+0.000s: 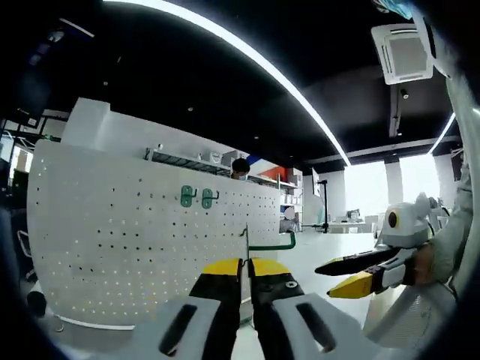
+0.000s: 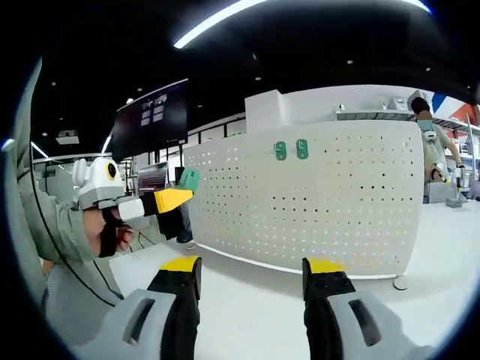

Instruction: Insert the hook assembly into the mounting plate slot until the hook locks in place.

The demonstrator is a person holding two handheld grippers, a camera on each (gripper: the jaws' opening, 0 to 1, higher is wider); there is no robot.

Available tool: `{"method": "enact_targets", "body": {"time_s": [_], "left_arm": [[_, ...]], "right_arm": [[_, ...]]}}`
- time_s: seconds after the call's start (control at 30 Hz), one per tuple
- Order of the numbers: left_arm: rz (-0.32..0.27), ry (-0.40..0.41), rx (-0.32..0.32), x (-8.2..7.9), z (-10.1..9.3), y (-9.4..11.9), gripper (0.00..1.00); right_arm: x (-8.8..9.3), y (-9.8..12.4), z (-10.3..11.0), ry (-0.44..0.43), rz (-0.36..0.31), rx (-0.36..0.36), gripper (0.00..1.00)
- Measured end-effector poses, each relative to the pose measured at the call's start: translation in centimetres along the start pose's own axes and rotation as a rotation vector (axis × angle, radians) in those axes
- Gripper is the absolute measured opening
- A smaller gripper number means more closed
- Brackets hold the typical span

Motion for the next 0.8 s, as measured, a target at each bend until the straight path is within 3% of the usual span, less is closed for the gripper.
{"method": "enact_targets", "body": {"time_s": [0.47, 0.7, 0.8], "left_arm": [[-0.03, 0.023, -0.014, -0.3, 0.0, 0.5, 0.04], [-0.027, 0.023, -0.003, -0.3, -0.1, 0.4, 0.04], [-0.027, 0.024, -0.004, -0.3, 0.0, 0.4, 0.04]], "right_arm": [[-1.1, 0.7, 0.7, -0.034, -0.05, -0.034, 0.51], [-3.9, 1.1, 2.4, -0.056, -0.137, -0.078, 0.46], [-5.0, 1.1, 2.9, -0.069, -0.158, -0.115, 0.39]]}}
Point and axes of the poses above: the point that each gripper's makers call its tool centre point, and the gripper's own axes: y roughly backward along the fingers, z roughly to its left, x roughly out of its underside, the point moved 7 cm from there along y, roughly backward along the fingers, and after that the axes turned 7 degrees about z, right-handed, at the moved point
